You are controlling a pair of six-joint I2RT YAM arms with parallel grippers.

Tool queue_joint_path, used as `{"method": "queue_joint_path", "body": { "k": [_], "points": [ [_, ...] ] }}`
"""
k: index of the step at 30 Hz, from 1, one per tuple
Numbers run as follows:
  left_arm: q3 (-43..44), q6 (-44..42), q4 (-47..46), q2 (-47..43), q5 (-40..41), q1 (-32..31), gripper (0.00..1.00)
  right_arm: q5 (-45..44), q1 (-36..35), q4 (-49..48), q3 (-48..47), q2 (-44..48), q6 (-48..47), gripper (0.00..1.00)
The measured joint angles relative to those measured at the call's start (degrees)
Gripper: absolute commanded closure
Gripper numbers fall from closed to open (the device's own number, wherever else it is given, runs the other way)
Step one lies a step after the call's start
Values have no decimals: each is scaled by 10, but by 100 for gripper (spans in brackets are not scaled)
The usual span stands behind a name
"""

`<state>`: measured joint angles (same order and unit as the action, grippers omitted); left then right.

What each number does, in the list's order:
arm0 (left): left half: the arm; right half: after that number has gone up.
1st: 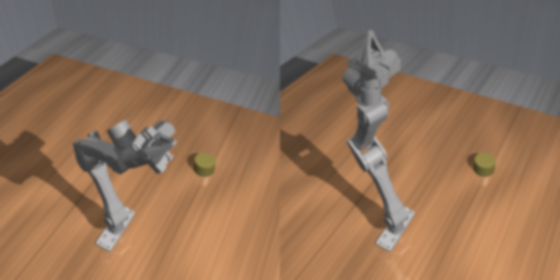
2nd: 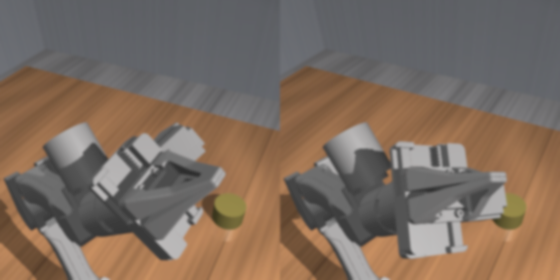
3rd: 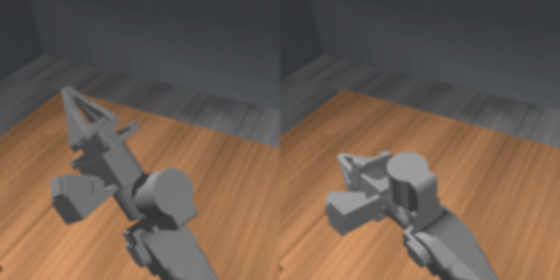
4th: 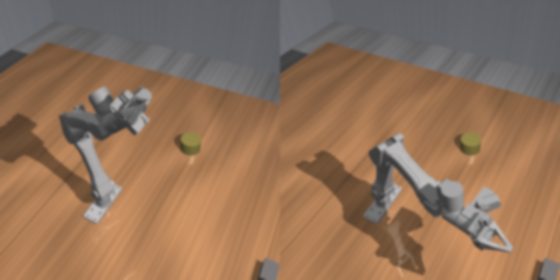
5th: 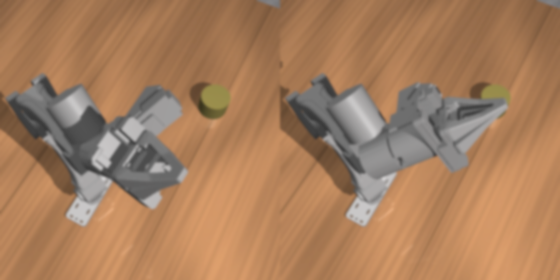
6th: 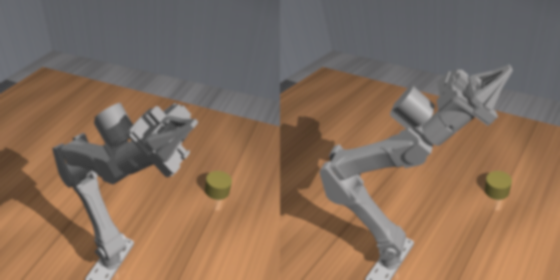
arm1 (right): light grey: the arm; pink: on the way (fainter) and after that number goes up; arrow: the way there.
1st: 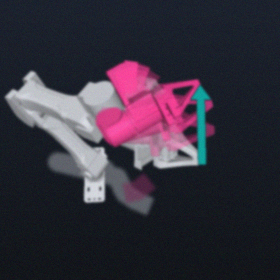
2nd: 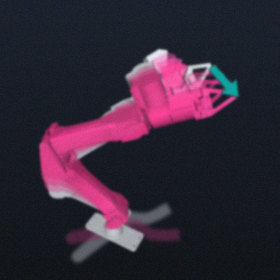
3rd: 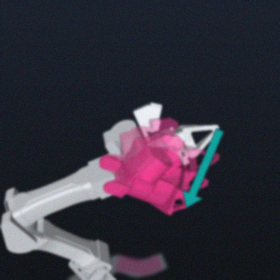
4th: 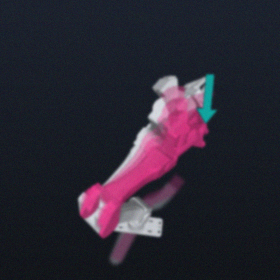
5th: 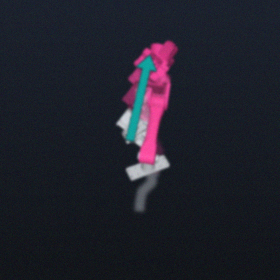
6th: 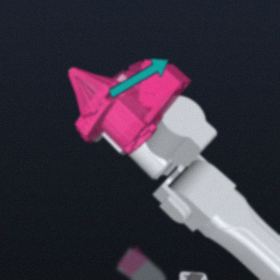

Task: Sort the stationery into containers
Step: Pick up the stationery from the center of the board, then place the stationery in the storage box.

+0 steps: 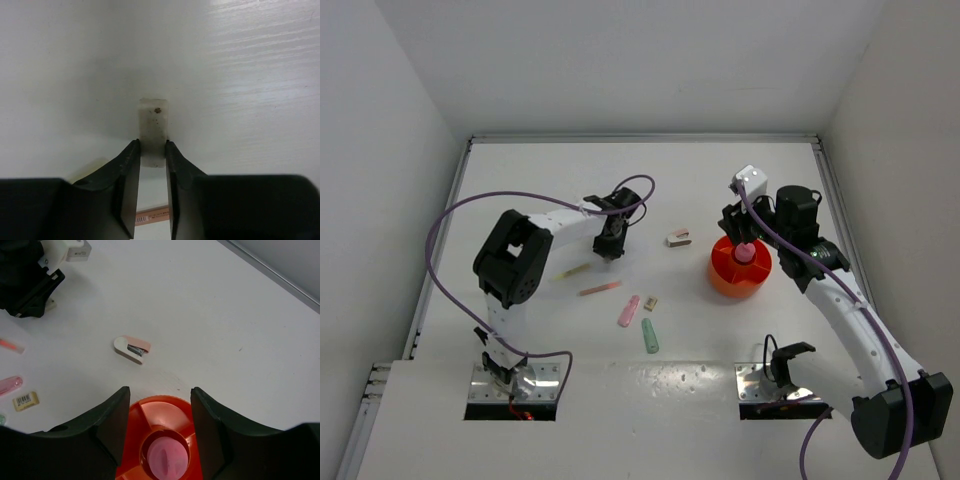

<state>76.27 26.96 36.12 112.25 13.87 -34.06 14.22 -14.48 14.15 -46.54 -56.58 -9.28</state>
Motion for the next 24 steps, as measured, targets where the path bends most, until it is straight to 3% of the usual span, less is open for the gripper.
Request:
{"method": "queue_joint_path", "body": {
  "k": [5, 6, 7, 8, 9, 11, 13, 15, 16, 17, 24],
  "points": [
    [3, -1, 3, -7, -12, -3, 81, -2, 0, -1, 0, 0, 0, 48],
    [6, 0, 5, -12, -16, -5, 81, -3, 0, -1, 0, 0, 0, 26],
    [11, 0, 7, -19, -21, -10, 82, -3, 0, -1, 0, 0, 0, 15],
    [19, 1, 7, -30, -29, -19, 82, -5, 0, -2, 0, 0, 0, 12],
    [28, 1, 5, -39, -39, -30, 82, -7, 0, -4, 1, 0, 2, 22],
    [50, 2, -16, -62, -70, -61, 82, -11, 0, -6, 1, 0, -1, 67],
    [66, 7, -54, -87, -109, -96, 83, -17, 0, -8, 1, 0, 0, 98],
    [77, 15, -99, -109, -146, -123, 83, -26, 0, -12, 2, 2, 7, 94],
    [82, 19, -117, -115, -163, -134, 83, -35, 0, -17, 5, 5, 9, 78],
    [91, 23, -135, -117, -182, -143, 83, -43, 0, -23, 8, 8, 12, 75],
    [133, 56, -214, -68, -257, -149, 83, -116, 0, -61, 26, 41, 18, 74]
  ]
}}
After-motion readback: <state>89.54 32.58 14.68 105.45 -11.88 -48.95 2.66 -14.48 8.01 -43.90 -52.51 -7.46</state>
